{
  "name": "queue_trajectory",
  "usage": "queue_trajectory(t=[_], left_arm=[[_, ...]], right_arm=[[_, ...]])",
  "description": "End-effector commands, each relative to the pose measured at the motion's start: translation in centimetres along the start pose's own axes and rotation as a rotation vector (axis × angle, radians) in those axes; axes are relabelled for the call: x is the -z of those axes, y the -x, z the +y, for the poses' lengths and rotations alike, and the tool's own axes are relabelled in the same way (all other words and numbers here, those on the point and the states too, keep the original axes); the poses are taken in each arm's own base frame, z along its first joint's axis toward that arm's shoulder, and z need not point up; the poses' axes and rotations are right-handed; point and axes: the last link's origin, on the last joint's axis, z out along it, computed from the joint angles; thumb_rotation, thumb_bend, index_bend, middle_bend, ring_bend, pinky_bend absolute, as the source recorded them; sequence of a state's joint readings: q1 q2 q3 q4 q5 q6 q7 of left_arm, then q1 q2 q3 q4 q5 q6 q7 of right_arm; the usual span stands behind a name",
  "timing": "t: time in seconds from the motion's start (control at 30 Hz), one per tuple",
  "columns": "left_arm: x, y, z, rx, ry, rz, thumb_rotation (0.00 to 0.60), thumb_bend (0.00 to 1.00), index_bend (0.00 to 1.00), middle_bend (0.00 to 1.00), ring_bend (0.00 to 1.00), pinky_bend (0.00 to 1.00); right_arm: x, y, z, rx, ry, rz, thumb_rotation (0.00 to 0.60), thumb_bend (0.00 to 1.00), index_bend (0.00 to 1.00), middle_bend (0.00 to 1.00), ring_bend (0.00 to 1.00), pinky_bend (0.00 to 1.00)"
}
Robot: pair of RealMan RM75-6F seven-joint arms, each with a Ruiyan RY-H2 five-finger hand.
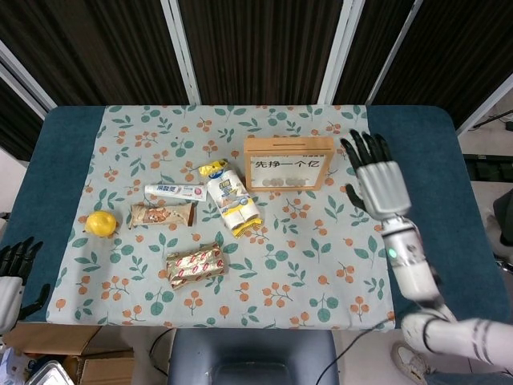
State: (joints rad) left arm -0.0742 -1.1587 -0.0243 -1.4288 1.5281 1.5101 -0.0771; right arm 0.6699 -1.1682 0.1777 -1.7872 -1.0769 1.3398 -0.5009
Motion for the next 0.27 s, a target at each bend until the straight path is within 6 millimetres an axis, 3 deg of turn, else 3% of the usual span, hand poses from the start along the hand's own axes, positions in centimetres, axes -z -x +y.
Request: queue_trajectory(t=[0.03, 0.1, 0.13, 0.27], left_arm=[[0.0, -0.1, 0.1, -0.002, 0.002, 0.000, 0.600, 0.40, 0.00, 0.00, 0.00, 0.00], [0.0, -0.1, 0.2, -0.004, 0.006, 0.001, 0.600, 0.40, 0.00, 0.00, 0.00, 0.00], [0.0, -0.2, 0.3, -0.007, 0.010, 0.003, 0.600, 0.40, 0.00, 0.00, 0.00, 0.00], [-0.4, -0.5, 1.1, -0.018, 0.033, 0.006, 0.600, 0.40, 0.00, 0.00, 0.00, 0.00]], right_arm=[[9.2, 1.0, 6.4, 0.038, 0.067, -0.023, 0.600, 0.47, 0.00, 0.00, 0.00, 0.00], [10.6, 1.6, 7.2, 0.038, 0.093, -0.044, 0.600, 0.44, 0.00, 0.00, 0.00, 0.00], [12.9, 2.7, 8.6, 0.031, 0.144, -0.080, 0.600, 0.43, 0.00, 0.00, 0.00, 0.00], [19.3, 6.0, 11.2, -0.019, 0.280, -0.167, 0.600, 0.41, 0.00, 0.00, 0.00, 0.00]])
